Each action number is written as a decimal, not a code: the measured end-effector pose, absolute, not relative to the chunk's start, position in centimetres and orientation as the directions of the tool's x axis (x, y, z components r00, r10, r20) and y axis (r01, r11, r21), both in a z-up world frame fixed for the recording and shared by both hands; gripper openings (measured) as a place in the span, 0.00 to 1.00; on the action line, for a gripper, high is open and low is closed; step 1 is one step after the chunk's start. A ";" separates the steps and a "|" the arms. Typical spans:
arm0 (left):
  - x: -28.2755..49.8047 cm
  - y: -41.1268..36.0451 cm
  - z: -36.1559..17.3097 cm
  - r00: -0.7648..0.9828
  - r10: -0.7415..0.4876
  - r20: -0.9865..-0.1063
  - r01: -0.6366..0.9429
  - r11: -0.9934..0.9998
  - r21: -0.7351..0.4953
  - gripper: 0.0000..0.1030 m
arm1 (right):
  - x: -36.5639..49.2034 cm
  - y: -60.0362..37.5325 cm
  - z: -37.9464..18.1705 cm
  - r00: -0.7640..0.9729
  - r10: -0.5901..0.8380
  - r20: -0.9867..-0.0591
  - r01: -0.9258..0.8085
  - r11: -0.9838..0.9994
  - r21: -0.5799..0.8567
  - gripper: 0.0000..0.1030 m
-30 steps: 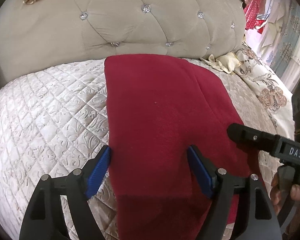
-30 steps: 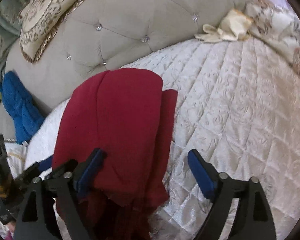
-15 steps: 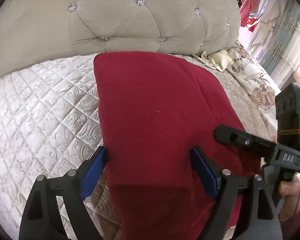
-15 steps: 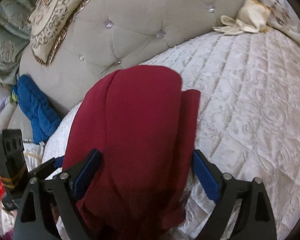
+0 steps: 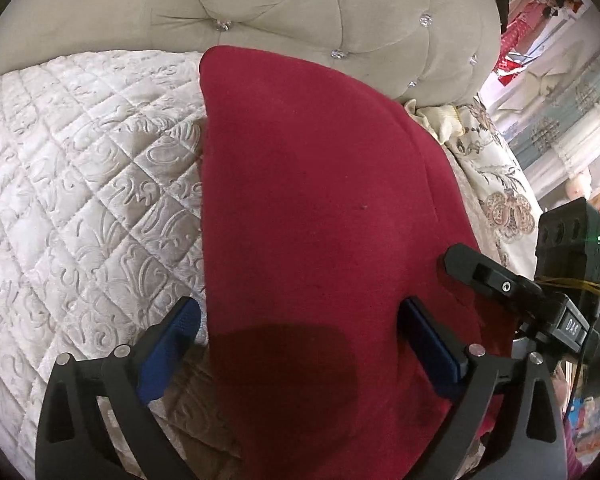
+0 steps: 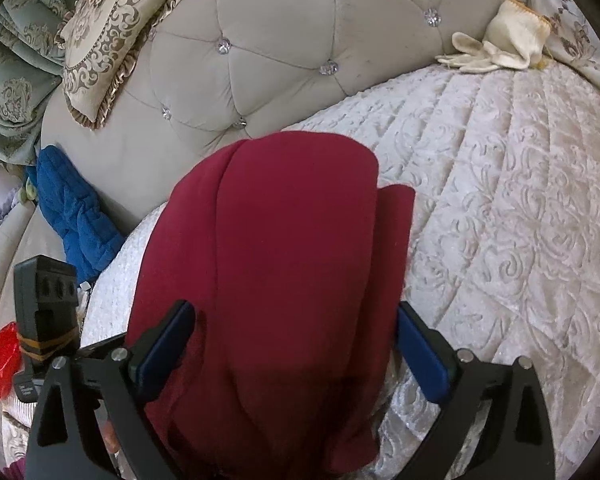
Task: Fold small clothes
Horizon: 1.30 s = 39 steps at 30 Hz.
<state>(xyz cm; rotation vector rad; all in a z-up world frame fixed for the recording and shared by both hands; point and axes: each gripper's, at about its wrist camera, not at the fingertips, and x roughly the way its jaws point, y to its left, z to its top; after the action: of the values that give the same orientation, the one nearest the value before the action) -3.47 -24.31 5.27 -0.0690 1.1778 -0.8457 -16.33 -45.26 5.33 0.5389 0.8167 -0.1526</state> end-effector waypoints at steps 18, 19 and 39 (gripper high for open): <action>-10.5 -17.1 11.7 0.191 -0.608 -0.770 0.554 0.715 -0.427 0.28 | -18.9 -37.3 9.6 0.657 0.177 -0.733 0.227 0.880 0.417 0.51; -11.3 -16.0 11.6 0.196 -0.594 -0.781 0.541 0.729 -0.418 0.28 | -19.1 -36.2 9.2 0.647 0.195 -0.737 0.219 0.878 0.425 0.52; -15.7 -11.4 12.7 0.442 -0.490 -0.752 0.436 0.849 -0.297 0.43 | -25.4 -25.5 9.9 0.679 0.061 -0.731 0.092 0.982 0.167 0.34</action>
<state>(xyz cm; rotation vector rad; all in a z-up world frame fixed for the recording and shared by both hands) -15.73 -11.44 12.68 -0.0621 0.9531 -0.5749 -25.39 -25.55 9.87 0.1970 0.8252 -0.0180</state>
